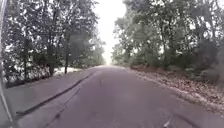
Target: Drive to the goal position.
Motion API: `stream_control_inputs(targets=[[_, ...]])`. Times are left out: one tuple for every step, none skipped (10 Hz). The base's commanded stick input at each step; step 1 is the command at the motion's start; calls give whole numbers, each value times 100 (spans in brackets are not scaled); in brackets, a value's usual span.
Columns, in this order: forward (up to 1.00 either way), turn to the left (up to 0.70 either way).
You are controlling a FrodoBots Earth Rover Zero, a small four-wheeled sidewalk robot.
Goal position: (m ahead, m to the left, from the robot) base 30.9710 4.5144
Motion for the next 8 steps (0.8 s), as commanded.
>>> stream_control_inputs(targets=[[70,0],[70,0],[70,0],[70,0],[70,0],[70,0],[70,0],[70,0]])
